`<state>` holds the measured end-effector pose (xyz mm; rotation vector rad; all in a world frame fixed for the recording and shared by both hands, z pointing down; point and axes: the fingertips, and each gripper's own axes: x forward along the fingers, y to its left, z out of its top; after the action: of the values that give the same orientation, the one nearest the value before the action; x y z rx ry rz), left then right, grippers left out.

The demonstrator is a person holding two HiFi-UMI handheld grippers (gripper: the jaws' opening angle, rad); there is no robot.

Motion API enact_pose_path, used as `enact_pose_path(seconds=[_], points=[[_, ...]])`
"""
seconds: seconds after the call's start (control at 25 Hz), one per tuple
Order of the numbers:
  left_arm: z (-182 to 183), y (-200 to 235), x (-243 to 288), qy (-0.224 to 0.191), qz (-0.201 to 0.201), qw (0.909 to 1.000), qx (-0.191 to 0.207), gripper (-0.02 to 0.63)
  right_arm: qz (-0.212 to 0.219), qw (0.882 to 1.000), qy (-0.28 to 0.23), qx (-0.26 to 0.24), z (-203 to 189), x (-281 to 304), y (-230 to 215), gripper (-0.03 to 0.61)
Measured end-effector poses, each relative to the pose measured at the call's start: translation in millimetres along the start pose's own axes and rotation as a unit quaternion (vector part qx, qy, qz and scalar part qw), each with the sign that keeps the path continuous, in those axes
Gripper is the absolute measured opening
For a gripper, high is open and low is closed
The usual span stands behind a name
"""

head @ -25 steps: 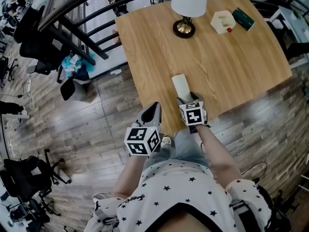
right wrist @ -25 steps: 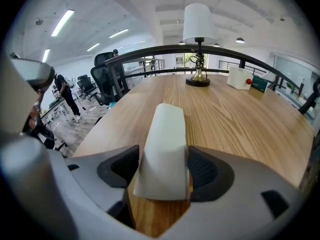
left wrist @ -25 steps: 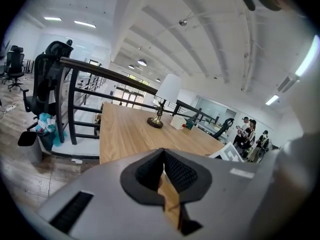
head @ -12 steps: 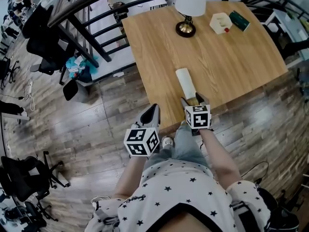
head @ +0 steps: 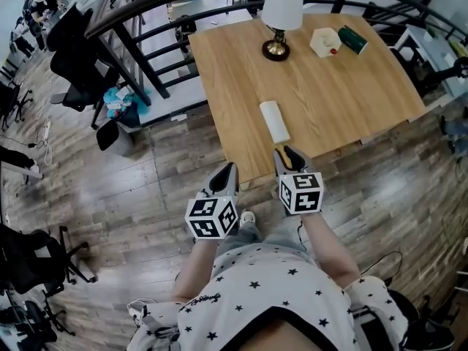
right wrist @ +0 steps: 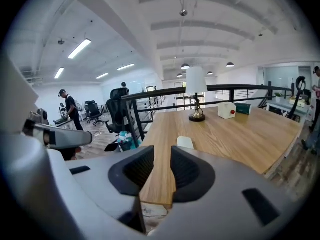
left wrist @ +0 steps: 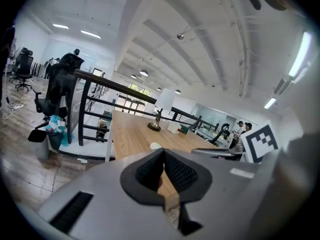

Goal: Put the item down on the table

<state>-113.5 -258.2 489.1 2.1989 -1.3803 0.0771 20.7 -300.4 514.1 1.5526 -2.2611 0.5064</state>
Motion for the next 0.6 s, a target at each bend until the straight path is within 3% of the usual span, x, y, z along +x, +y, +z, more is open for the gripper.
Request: enact_pose_path(seconds=[0.12,0.2,0.6], points=[[-10,-18,-17,-0.007,0.008,0.9999,-0.003,0.012,0.007,1.0,-0.026,-0.001,5,-37,4,0.013],[-17,-34,-28,-0.012,0.011,0.9999,-0.003,0.012,0.016,0.999,-0.041,-0.003,5,-62,5,-0.003],[-60,-108,-84,-0.031,0.029,0.9991,-0.005,0.012,0.058,0.995,-0.075,-0.006,-22,-173,9,-0.005]])
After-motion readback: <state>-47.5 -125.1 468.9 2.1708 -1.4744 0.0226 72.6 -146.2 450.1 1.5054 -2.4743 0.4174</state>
